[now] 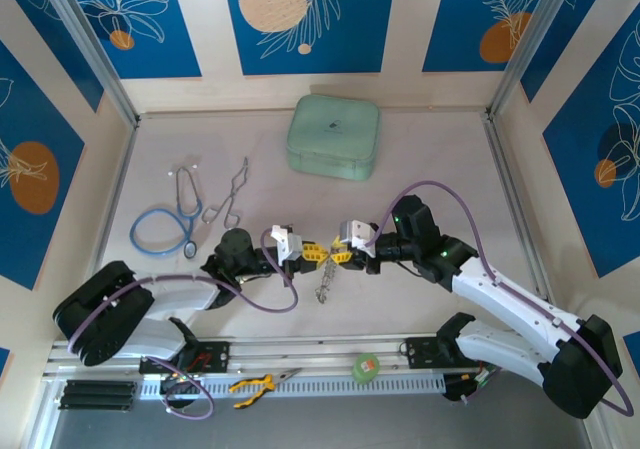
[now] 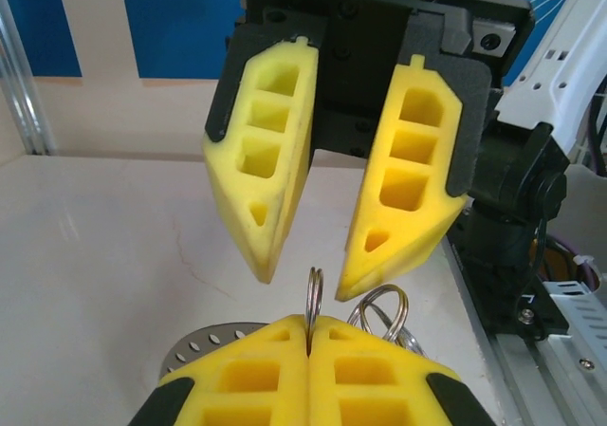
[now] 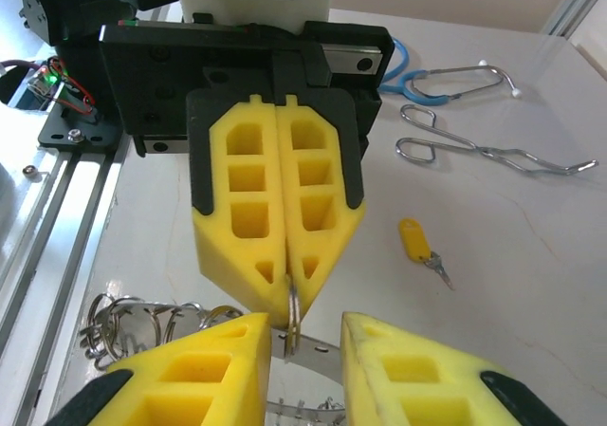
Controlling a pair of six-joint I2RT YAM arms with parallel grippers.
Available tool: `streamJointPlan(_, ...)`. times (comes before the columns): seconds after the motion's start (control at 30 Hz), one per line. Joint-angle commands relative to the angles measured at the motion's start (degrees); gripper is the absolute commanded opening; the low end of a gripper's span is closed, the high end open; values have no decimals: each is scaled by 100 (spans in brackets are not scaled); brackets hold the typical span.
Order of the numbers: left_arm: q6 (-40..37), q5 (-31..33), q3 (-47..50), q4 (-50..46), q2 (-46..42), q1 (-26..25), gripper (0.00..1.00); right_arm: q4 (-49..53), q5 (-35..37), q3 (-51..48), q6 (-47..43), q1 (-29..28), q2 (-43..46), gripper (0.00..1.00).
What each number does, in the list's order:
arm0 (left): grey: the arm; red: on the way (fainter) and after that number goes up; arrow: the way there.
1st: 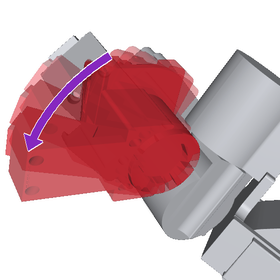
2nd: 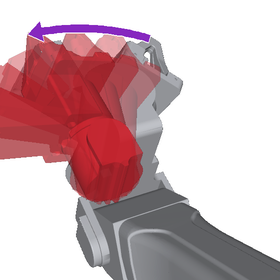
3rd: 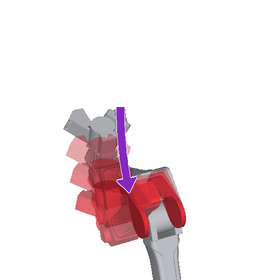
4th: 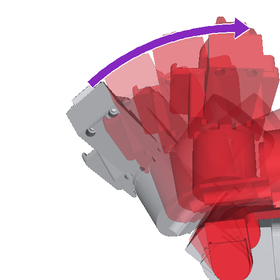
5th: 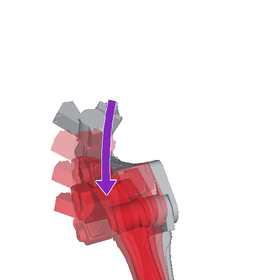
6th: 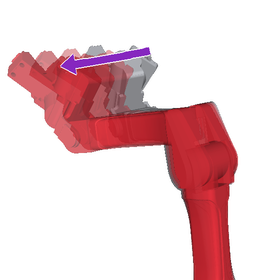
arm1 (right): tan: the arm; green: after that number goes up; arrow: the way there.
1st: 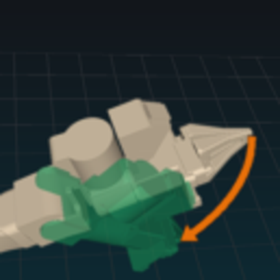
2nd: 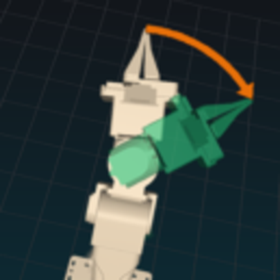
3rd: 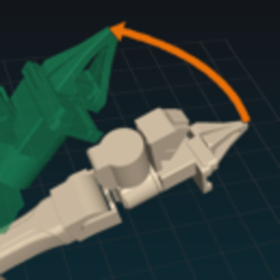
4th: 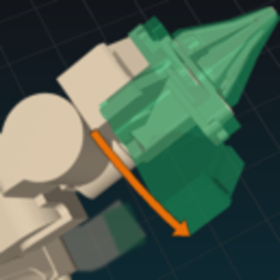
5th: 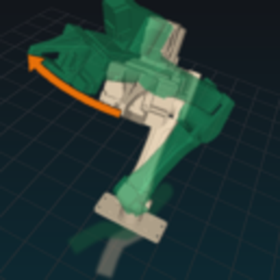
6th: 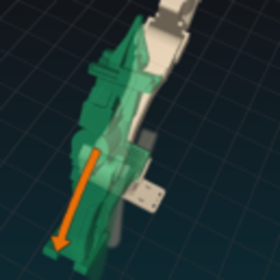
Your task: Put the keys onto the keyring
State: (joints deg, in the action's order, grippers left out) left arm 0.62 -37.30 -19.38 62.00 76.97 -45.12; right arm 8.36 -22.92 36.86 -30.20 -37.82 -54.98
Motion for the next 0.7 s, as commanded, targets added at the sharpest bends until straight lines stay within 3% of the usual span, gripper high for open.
streamJointPlan(0.0, 153, -277, 4, 588, 54, -22, 0, -107, 76, -83, 59, -24, 4, 26)
streamJointPlan(0.23, 253, -296, 1, 819, 125, -19, 0, 122, -220, -91, -43, -48, -29, 23)
streamJointPlan(0.5, 234, -107, -4, 716, 71, -19, 0, -20, -602, 42, 74, -34, -95, 0)
streamJointPlan(0.57, 206, 97, 14, 578, 10, -23, 23, 200, -543, 190, 66, -32, -159, 0)
streamJointPlan(0.67, -42, 235, -41, -118, -263, -19, 30, 619, -223, 424, 8, -41, -184, 0)
